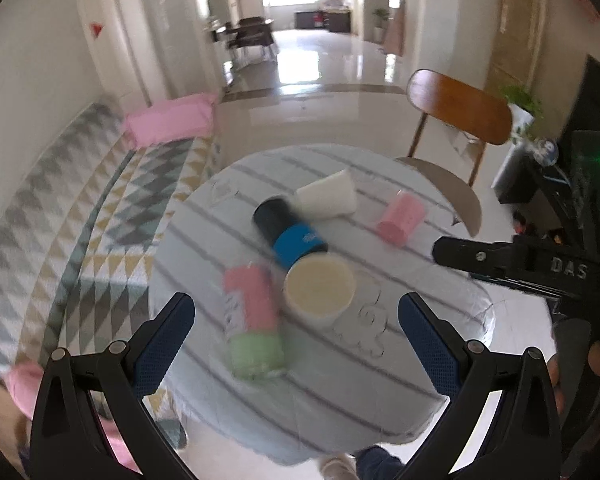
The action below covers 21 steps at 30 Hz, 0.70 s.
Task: Flip cup upright
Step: 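Move the left gripper to the second lying white paper cup and grasp it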
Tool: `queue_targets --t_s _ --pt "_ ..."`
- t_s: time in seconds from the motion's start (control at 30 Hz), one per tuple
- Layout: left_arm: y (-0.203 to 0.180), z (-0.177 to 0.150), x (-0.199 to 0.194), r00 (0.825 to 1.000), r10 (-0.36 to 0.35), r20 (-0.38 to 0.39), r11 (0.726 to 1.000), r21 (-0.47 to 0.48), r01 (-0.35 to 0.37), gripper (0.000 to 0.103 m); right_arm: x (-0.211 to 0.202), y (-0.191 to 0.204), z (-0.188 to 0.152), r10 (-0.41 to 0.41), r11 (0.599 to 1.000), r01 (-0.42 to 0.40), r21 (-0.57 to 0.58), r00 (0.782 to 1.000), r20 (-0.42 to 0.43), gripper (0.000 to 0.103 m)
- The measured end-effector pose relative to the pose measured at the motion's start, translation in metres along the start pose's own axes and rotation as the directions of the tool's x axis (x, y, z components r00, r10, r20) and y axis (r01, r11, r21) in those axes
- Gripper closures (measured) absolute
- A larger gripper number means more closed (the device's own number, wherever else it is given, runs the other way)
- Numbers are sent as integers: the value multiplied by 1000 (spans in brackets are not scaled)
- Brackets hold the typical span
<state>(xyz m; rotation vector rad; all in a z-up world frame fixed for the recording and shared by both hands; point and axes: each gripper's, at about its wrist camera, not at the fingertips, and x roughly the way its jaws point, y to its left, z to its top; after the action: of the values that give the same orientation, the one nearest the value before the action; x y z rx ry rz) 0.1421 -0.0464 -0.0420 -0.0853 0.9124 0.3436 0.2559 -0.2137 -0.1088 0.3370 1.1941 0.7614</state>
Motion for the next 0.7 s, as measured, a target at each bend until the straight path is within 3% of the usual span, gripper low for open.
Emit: queue_targets --t_s 0.4,0.7 --pt "-27 78 73 995 -61 -81 989 128 71 0 50 -52 64 0 964 11 265 999 -42 23" --pt "-31 125 155 965 -94 -246 919 352 179 0 72 -76 76 -56 946 77 316 996 -75 23"
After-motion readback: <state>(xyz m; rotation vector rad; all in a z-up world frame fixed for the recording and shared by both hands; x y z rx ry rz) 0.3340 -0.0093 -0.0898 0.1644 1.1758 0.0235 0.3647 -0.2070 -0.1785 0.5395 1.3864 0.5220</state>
